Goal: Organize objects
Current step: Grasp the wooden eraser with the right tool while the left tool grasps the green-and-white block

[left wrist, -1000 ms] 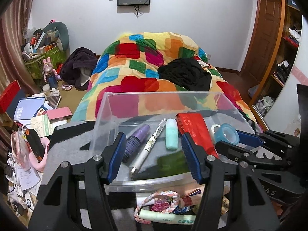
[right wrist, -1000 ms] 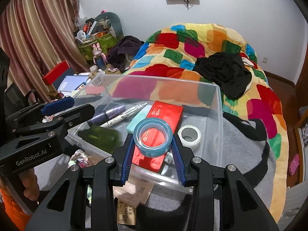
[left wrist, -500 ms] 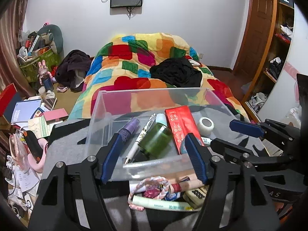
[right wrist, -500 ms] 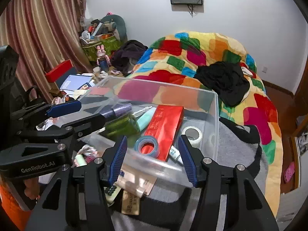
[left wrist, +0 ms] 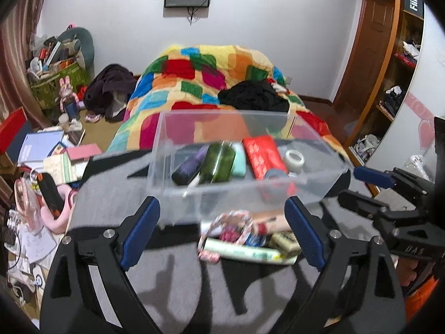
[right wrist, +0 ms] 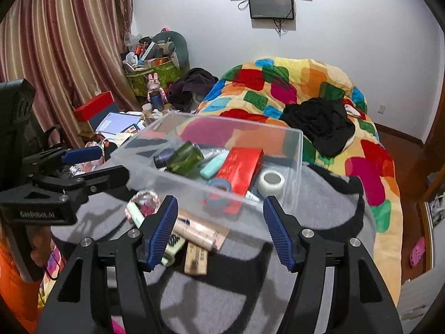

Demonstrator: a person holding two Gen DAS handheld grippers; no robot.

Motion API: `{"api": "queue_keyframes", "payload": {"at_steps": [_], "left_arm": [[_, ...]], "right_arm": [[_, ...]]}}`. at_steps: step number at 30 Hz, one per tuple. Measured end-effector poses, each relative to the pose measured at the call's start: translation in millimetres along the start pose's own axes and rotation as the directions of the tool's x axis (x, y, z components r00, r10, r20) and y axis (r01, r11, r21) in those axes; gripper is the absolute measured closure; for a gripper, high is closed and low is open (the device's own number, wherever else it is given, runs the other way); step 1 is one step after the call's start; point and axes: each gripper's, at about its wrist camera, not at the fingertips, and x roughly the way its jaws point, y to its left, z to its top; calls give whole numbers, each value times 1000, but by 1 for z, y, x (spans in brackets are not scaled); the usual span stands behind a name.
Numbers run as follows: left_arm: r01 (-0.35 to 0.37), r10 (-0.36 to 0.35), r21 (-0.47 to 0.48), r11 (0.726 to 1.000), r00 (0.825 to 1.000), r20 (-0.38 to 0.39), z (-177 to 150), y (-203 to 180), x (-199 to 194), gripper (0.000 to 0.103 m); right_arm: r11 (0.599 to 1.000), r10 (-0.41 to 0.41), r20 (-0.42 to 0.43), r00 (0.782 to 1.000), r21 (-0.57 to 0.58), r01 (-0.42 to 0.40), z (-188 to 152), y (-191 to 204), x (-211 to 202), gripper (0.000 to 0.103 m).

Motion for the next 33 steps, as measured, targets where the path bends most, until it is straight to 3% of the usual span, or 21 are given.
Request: {"api": "queue_keyframes", "payload": {"at_steps": [12,17,20,22,26,33], "left_arm": [[15,-23,-61,998,990,-141,-35,-7,37,11],[33,-41,-77,996,993,-113,-33,-21,35,11],[39,-43,-53,998,995,-93,-35,-30,28,14],[47,-50,-30,998,994,-99,-37,-35,27,26],[61,-58,22,998,990,-126,-43,-49,31,37],[57,-46,77,995,990,-137,-46,-66,38,39]], "right_arm": [[1000,30,-158,987,2,-30,-44,-1,38,43],[999,38,-177,983,-10,-41,-47,5,45,43],[999,38,-188,981,-13,-41,-49,7,51,59],[999,42,-187,981,-19,-46,-50,9,53,64],[997,58,-176,983,-39,-66,-53,14,49,81],[997,30,-160,987,-62,-40,-66,10,33,81]]}}
